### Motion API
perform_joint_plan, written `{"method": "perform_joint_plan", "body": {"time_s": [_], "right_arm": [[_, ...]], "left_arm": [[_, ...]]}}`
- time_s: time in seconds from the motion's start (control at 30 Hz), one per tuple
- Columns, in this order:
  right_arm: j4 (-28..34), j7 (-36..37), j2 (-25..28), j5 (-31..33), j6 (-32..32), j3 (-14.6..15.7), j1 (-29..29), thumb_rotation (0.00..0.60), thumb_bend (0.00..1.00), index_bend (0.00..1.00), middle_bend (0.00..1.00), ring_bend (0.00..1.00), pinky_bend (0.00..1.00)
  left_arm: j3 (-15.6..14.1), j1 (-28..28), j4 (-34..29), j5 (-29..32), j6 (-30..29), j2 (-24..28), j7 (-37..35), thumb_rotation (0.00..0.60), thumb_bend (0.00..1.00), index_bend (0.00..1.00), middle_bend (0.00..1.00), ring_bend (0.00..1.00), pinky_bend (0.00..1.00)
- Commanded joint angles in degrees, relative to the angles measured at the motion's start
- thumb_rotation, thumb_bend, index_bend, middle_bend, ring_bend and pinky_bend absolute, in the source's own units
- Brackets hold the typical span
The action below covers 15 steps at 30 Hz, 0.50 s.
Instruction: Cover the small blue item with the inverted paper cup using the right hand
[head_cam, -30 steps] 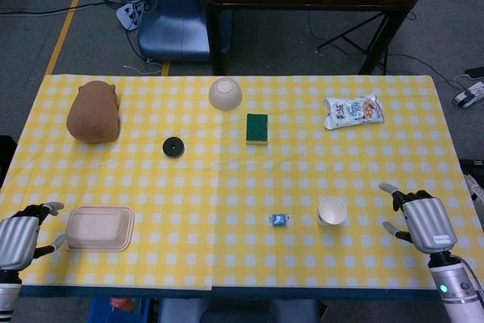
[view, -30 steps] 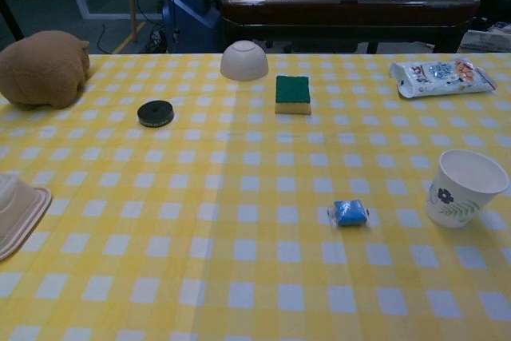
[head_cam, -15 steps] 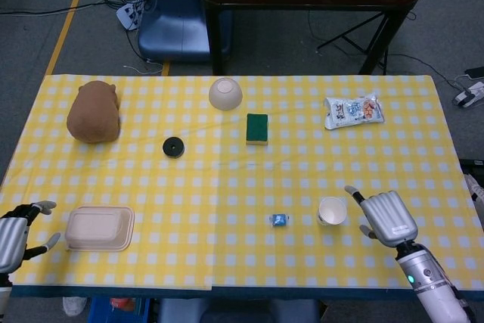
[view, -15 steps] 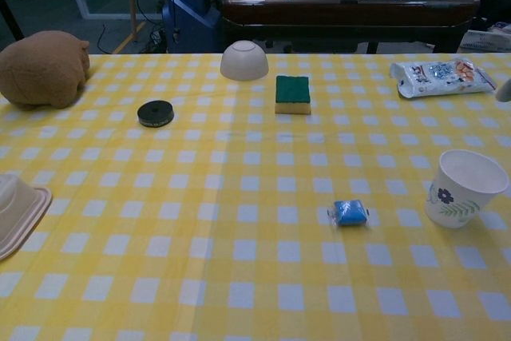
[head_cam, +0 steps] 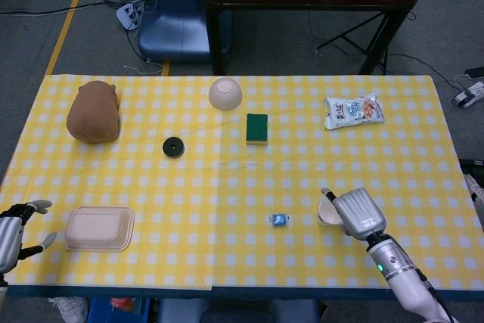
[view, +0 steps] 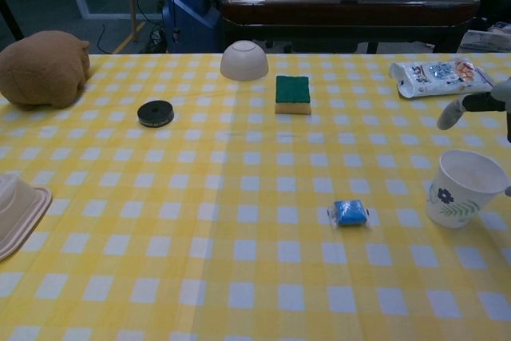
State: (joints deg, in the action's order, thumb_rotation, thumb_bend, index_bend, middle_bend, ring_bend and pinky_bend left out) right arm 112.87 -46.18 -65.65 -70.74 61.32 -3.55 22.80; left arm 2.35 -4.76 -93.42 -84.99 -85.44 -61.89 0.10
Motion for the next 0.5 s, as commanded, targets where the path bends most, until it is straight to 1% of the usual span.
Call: {"method": "perform_joint_plan", "body": {"time_s": [0.03,0.5], "right_arm": [[0.17,-1.41,-0.53,1.46,-0.18,0.47,0.82,0.6,0.0,0.22,1.0,1.0,1.0],[-0.23,-5.31,-2.79,7.02,0.29,1.82,3.91,0.6,0.0,0.23,1.0,1.0,1.0]], "left_arm": [[0.02,0.03,-0.09,0.02,0.01,0.09,-0.06,0.6,0.22,0.4,0.43,0.37,0.49],[0.1,0.16,-0.24,-0.11,-0.16,0.29,-0.28,0.6,0.22,0.4,0.43,0.37,0.49]]}}
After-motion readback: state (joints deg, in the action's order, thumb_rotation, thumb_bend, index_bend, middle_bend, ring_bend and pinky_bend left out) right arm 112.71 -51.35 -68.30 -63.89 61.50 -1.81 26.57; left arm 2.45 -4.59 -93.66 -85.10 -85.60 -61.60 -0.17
